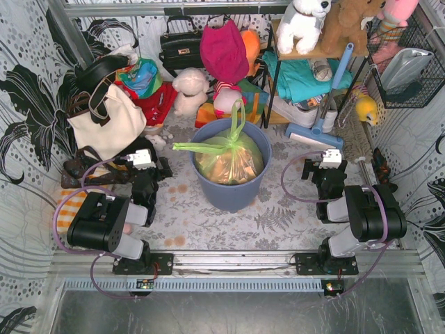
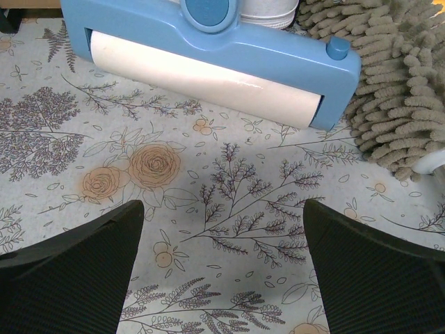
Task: Tie the trash bag
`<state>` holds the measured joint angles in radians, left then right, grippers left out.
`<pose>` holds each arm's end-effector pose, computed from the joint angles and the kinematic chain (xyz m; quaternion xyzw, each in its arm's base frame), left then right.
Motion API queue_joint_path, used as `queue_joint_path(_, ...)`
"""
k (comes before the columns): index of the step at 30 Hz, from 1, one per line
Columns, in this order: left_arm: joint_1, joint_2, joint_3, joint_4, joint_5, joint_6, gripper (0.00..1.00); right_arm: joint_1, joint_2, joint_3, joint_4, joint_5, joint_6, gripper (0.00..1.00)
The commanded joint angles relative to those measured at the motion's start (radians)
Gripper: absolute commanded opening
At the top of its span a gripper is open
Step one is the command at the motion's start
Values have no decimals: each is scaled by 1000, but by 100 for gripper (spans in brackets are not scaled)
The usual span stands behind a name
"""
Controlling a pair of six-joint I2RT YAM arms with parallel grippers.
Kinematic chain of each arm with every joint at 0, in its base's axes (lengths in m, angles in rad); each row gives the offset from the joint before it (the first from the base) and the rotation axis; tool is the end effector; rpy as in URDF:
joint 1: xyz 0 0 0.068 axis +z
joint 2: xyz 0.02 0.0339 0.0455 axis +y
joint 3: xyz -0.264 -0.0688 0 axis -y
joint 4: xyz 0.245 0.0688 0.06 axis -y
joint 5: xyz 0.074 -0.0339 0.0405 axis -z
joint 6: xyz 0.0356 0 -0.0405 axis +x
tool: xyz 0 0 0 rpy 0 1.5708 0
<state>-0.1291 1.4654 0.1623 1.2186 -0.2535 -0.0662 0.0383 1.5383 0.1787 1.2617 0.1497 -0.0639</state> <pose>0.2223 -0.0199 0.1465 -0.0625 0.7328 0.0272 0.6771 0.2302 0.0035 0.1397 0.0124 0.7404 -0.0640 0.6690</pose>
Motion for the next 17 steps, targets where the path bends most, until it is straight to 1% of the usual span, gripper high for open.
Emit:
queue_joint_path(1,7,1,20,50,0,-1,98,-6,-1,13,44,10,21,97)
queue_joint_path(17,15,1,24,39,17,-4,98,-5,-1,13,42,10,20,97)
